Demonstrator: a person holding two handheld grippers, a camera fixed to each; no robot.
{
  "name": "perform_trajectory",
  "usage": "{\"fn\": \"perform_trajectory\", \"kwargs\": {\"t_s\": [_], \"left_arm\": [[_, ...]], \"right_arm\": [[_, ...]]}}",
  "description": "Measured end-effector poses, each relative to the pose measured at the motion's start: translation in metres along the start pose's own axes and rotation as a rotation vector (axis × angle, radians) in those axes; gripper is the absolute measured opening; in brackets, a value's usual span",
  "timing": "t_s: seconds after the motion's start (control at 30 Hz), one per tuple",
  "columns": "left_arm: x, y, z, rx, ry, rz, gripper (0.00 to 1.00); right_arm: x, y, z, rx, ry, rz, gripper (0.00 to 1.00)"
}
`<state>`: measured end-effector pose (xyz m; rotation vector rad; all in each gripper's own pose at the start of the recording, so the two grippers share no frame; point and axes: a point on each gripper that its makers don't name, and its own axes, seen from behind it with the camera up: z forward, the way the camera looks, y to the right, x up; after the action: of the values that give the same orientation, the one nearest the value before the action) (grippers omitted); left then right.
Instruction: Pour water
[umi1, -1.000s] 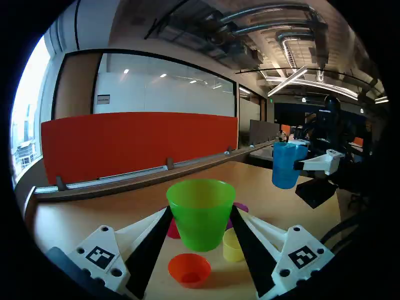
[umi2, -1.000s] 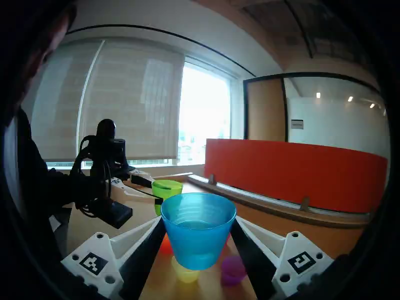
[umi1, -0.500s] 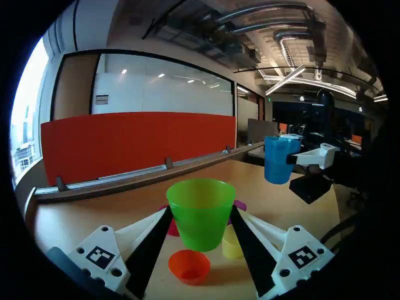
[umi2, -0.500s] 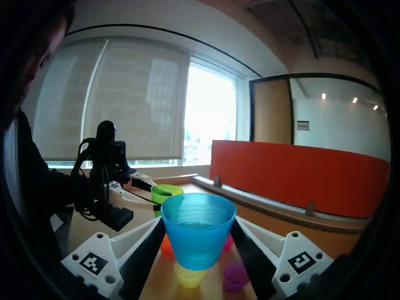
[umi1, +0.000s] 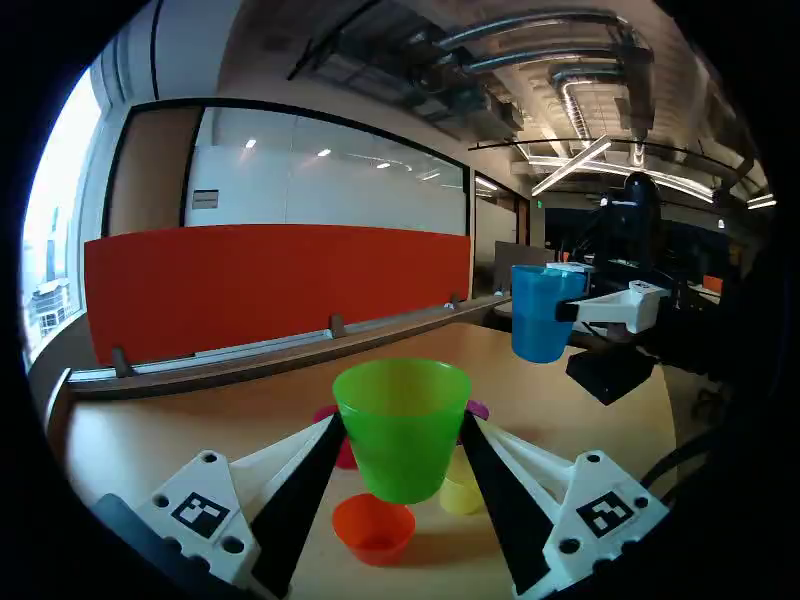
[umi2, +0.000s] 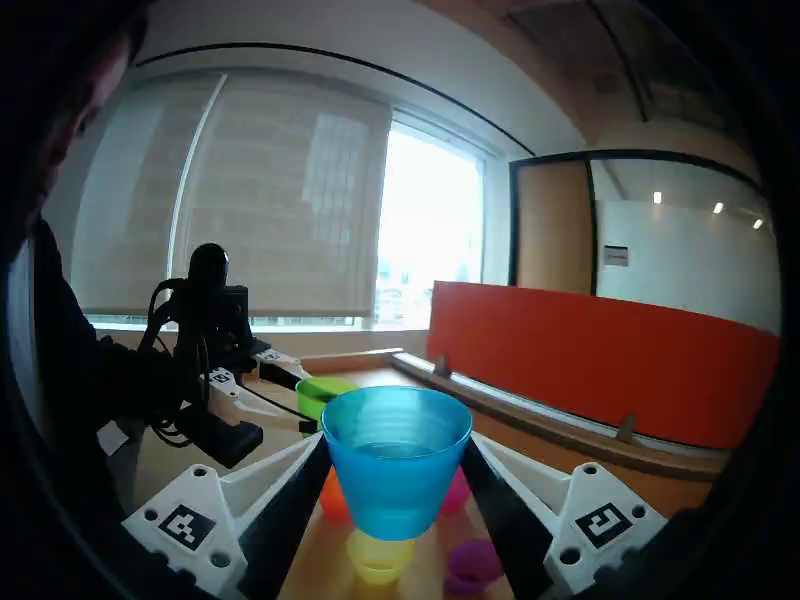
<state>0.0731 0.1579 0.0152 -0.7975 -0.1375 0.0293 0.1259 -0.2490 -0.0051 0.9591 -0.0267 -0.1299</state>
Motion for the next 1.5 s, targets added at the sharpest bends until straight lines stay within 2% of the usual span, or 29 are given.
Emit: {"fn": "perform_trajectory", "kwargs": {"t_s": [0.2, 0.6, 1.1, 1.5], "left_arm": [[0.001, 0.000, -0.003, 0.007, 0.024, -0.001, 0.83], [0.003, 0.009, -0.007, -0.005, 0.046, 0.028, 0.83], [-0.005, 0.014, -0.008, -0.021, 0.051, 0.010, 0.83], [-0.014, 0.024, -0.008, -0.045, 0.042, 0.004, 0.83]], "right_arm": [[0.006, 0.001, 0.004, 0.007, 0.000, -0.011, 0.89], [0.010, -0.002, 0.013, 0.027, -0.014, -0.044, 0.89], [0.018, -0.002, 0.025, 0.046, -0.023, -0.106, 0.89], [0.023, -0.003, 0.033, 0.061, -0.034, -0.163, 0.89]]}}
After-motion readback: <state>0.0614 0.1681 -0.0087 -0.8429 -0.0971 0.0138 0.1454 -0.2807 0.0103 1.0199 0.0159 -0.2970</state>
